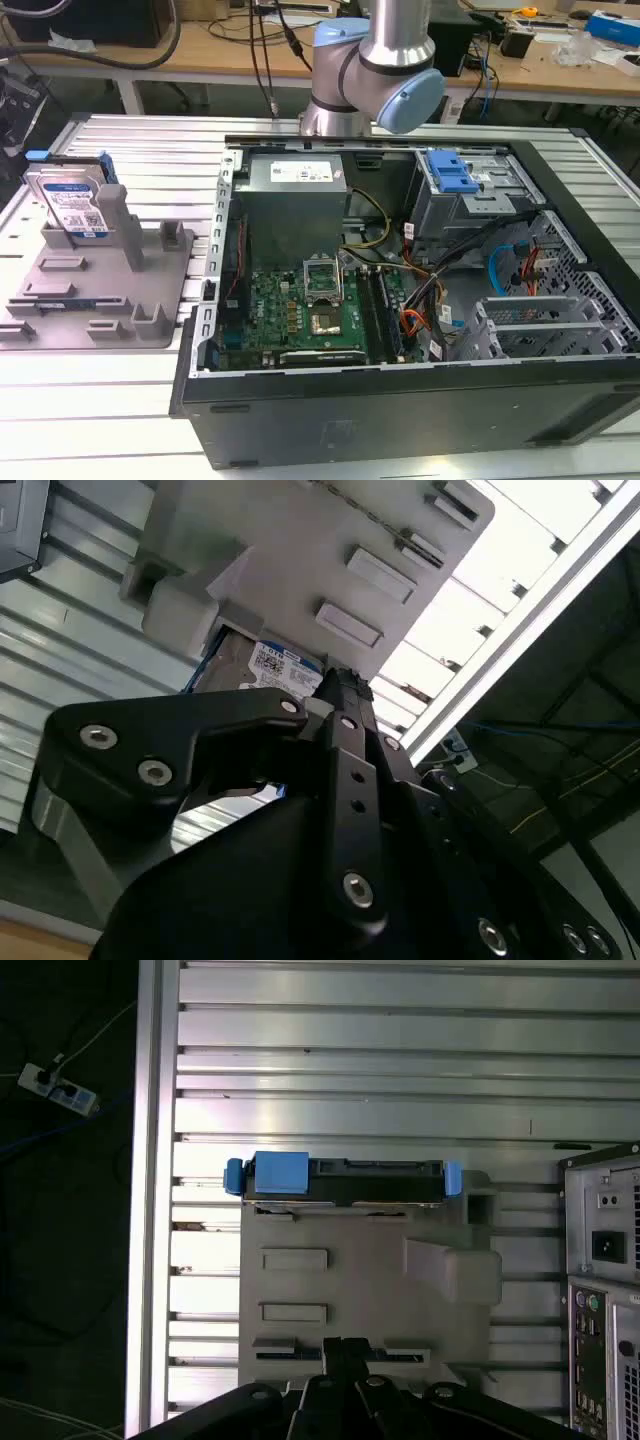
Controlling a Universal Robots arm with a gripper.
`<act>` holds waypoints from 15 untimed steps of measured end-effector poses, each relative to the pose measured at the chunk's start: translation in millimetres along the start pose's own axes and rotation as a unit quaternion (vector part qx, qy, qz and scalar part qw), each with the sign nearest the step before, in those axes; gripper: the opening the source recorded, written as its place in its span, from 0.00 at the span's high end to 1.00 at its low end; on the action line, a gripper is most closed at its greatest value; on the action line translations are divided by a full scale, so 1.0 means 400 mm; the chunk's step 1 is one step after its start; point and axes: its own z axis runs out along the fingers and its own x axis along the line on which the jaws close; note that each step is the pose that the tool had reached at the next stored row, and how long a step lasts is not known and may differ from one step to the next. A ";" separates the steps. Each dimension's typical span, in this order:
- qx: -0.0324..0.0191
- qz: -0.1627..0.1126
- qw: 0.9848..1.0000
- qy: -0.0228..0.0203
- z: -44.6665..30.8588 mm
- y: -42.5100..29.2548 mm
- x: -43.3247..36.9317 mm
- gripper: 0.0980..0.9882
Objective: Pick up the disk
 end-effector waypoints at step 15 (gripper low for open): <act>0.000 -0.125 0.992 0.005 0.000 0.000 0.000 0.99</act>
